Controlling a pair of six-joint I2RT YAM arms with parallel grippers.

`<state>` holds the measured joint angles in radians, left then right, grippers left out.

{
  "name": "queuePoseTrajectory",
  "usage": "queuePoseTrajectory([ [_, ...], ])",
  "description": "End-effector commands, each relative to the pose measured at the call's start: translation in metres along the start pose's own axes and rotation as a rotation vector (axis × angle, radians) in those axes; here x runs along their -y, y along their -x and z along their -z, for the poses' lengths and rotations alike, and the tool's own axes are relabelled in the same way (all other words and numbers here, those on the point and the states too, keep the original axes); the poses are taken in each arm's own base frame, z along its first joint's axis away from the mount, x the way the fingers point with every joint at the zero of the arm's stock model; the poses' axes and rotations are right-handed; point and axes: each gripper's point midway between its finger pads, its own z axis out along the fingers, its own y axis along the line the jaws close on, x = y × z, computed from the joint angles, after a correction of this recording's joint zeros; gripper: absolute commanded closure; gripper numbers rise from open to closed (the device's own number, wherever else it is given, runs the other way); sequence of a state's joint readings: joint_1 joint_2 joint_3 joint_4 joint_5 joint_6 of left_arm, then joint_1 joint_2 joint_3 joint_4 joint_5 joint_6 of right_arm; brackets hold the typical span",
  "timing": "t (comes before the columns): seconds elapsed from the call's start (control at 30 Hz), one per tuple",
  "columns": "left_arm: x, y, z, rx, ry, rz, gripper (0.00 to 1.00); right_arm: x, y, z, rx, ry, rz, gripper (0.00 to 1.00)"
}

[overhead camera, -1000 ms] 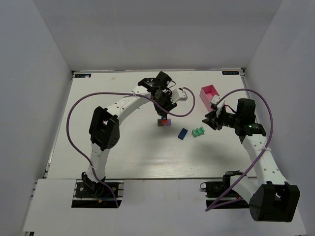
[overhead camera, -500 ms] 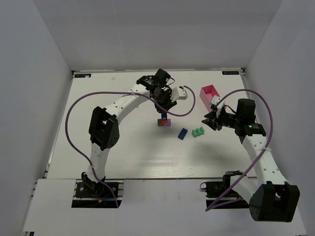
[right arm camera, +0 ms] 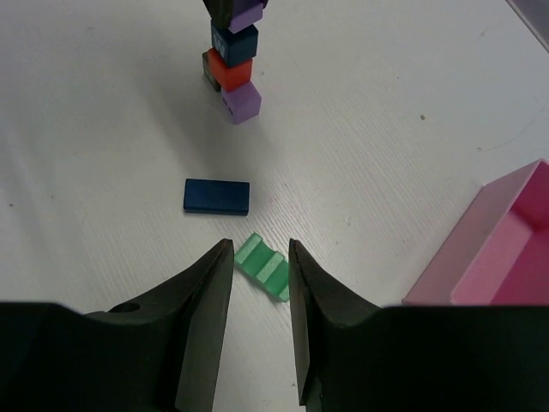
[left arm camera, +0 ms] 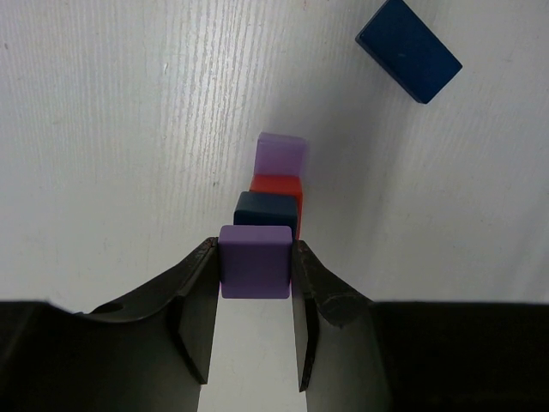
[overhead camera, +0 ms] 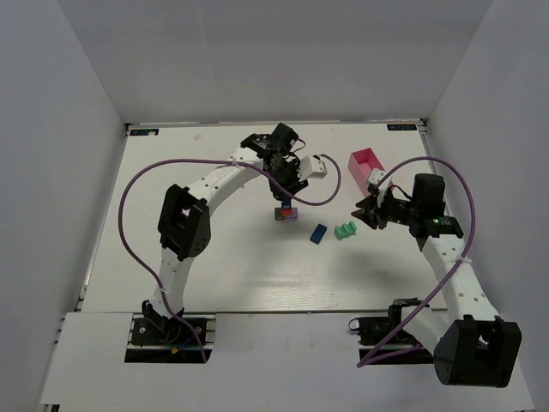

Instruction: Build the wood block tower

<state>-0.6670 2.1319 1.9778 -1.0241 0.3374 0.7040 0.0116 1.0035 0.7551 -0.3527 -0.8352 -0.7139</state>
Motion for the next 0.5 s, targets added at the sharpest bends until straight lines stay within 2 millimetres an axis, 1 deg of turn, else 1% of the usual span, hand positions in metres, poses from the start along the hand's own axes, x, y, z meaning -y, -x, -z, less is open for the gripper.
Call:
queuePoseTrajectory([
  [0.0,0.003,0.0117,0.0036,0.034,-0.02,-0.025,0.87,0.0026,-0.0011,0.0035,0.012,-0.004,-0.008,0.62],
  [0.23,0.003,0.0117,0.0036,0.034,-0.02,-0.025,0.87,0.0022,-0.0027,0.0035,0.011,-0.003,-0.008,0.62],
  [0.27,0.0045,0.009,0.0018,0.028,-0.025,-0.022,0.87,0.0024,-0.003,0.003,0.011,-0.001,-0.011,0.62],
  [0.3,0.0044,0.0111,0.0055,0.034,-0.02,-0.025,0.87,0.0021,-0.0029,0.0032,0.011,-0.001,-0.011,0.62],
  [0.47,0.0044,0.0111,0.0056,0.034,-0.02,-0.025,0.86,0.0026,-0.0032,0.0035,0.01,-0.003,-0.013,0.62],
])
